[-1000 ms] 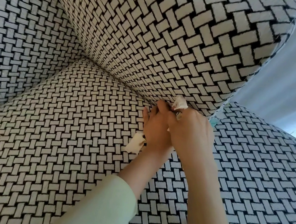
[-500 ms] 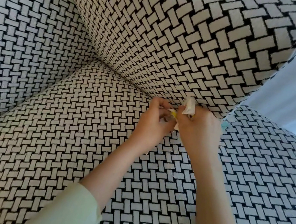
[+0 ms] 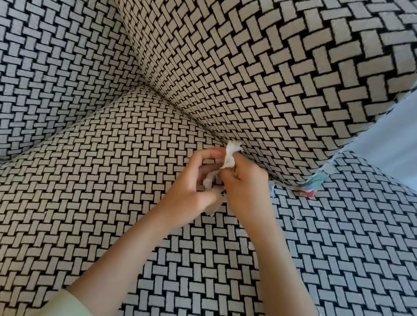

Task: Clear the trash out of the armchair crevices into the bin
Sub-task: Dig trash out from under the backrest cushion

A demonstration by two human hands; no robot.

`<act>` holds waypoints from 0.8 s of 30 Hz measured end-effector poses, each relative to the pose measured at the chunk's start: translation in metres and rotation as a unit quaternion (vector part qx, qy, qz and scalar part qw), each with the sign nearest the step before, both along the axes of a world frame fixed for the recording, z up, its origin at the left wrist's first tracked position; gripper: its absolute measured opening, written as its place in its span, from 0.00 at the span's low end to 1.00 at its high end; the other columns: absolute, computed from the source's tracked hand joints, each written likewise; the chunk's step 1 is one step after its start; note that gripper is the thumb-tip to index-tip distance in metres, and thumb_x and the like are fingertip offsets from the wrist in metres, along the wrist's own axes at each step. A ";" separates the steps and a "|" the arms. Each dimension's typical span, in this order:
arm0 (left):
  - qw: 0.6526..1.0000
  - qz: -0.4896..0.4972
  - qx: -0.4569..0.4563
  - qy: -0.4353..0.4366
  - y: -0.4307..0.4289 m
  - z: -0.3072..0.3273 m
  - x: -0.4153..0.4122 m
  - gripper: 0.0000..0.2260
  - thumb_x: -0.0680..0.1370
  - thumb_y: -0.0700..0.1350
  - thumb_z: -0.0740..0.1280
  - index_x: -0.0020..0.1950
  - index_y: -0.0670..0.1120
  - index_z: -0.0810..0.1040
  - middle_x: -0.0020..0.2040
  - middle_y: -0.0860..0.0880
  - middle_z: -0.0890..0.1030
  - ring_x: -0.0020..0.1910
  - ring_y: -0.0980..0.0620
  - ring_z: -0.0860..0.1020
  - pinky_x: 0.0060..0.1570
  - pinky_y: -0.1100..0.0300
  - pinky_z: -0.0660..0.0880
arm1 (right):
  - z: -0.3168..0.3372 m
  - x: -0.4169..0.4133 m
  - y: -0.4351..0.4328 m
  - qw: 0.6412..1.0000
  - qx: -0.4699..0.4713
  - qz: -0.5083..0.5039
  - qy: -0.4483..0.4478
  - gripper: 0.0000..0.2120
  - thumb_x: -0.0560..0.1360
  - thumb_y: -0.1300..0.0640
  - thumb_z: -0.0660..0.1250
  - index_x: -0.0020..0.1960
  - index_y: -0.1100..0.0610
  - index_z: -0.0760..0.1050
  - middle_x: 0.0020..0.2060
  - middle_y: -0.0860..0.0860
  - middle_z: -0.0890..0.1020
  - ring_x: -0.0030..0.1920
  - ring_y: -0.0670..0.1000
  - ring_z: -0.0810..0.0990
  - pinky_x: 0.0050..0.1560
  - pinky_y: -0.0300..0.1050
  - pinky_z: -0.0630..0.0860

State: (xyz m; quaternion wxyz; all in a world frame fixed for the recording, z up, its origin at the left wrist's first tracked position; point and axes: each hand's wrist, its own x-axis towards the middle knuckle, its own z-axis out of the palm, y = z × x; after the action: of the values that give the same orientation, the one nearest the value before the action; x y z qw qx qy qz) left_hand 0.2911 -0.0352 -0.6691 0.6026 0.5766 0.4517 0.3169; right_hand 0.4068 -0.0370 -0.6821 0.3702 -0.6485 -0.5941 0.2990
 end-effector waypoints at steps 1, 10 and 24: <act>1.000 -0.006 0.009 0.022 -0.001 -0.001 -0.004 0.26 0.69 0.33 0.65 0.59 0.59 0.67 0.63 0.59 0.71 0.64 0.65 0.68 0.64 0.64 0.66 | 0.001 0.003 0.000 0.996 0.054 -0.029 -0.068 0.09 0.75 0.65 0.58 0.39 0.55 0.71 0.28 0.44 0.69 0.27 0.43 0.65 0.26 0.34 0.58; 0.891 -0.154 0.149 0.401 -0.002 -0.008 -0.001 0.48 0.67 0.61 0.69 0.74 0.58 0.36 0.67 0.63 0.36 0.64 0.64 0.37 0.61 0.63 0.32 | 0.010 0.036 -0.005 0.939 -0.152 -0.092 -0.294 0.13 0.75 0.47 0.63 0.52 0.56 0.76 0.41 0.53 0.79 0.45 0.56 0.77 0.39 0.42 0.65; 0.896 -0.089 0.303 0.313 0.030 -0.035 0.041 0.20 0.73 0.49 0.69 0.64 0.48 0.72 0.59 0.51 0.77 0.57 0.53 0.72 0.63 0.57 0.67 | 0.018 0.062 -0.010 0.961 -0.134 -0.054 -0.236 0.07 0.74 0.53 0.64 0.44 0.56 0.79 0.34 0.52 0.80 0.36 0.54 0.76 0.30 0.42 0.66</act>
State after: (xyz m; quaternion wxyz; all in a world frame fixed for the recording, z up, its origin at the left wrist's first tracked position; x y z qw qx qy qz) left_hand 0.3324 -0.0055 -0.7044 0.2519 0.8386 0.4455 0.1867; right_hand 0.4684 -0.0475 -0.6646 0.1442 -0.7756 -0.5831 0.1939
